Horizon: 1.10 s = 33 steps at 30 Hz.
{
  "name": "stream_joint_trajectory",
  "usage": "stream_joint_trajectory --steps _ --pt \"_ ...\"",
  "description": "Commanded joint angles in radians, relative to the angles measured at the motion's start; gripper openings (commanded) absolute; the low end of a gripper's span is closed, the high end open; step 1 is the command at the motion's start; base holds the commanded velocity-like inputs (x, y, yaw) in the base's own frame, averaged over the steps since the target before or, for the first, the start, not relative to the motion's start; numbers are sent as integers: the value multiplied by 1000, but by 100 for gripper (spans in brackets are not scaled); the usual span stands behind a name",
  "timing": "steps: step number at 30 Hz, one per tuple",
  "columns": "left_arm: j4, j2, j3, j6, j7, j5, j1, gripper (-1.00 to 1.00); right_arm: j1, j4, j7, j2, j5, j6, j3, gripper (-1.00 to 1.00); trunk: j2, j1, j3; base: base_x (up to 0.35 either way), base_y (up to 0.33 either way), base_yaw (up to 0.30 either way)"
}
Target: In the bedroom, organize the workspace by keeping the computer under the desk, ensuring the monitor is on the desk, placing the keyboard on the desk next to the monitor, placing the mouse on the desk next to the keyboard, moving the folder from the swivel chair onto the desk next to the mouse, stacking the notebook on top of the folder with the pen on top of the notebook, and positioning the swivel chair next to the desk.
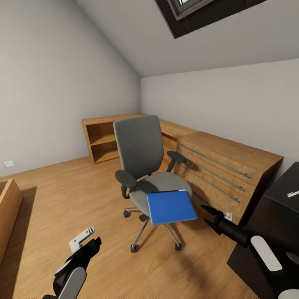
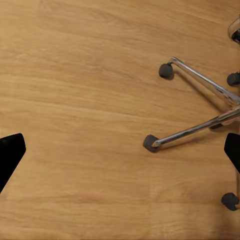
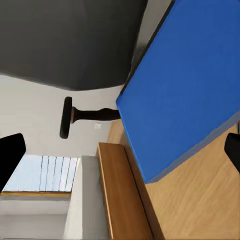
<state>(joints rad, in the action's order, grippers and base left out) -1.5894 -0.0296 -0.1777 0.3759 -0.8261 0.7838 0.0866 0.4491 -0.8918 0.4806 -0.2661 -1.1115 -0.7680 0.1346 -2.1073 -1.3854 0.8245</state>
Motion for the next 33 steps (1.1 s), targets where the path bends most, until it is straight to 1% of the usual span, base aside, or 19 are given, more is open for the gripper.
stream_joint_trajectory --steps 1,2,4,11,15,22,26,30,33 --pt "-1 -1 -2 3 -7 5 1 100 1 0 24 0 -1 -7 3 100 -8 -4 4 0 0 0" --pt "-1 0 -2 3 -7 5 1 100 0 0 55 -2 -1 -8 4 100 -15 -8 7 0 0 0" --pt "-1 0 -2 3 -7 5 1 100 0 0 72 -8 -1 -16 4 100 -29 -15 14 0 0 0" --pt "-1 0 -2 3 -7 4 1 100 0 1 75 -10 -1 -28 3 100 -78 -42 36 0 0 0" --pt "-1 0 -3 3 -7 5 1 100 0 1 54 -9 -2 -20 8 100 -106 -57 48 0 0 0" --pt "-1 0 -3 3 -7 5 1 100 0 2 48 -8 -2 -20 48 100 -155 -84 70 0 0 0" --pt "-1 0 -3 3 -7 5 1 100 0 2 50 -7 -3 -23 56 100 -183 -100 83 0 0 0" --pt "-1 1 -4 3 -7 5 1 100 0 1 67 -8 -5 -25 59 100 -211 -115 95 0 0 0" --pt "-1 1 -8 3 -7 5 1 100 0 1 104 -8 -4 -25 60 100 -232 -126 104 0 0 0"
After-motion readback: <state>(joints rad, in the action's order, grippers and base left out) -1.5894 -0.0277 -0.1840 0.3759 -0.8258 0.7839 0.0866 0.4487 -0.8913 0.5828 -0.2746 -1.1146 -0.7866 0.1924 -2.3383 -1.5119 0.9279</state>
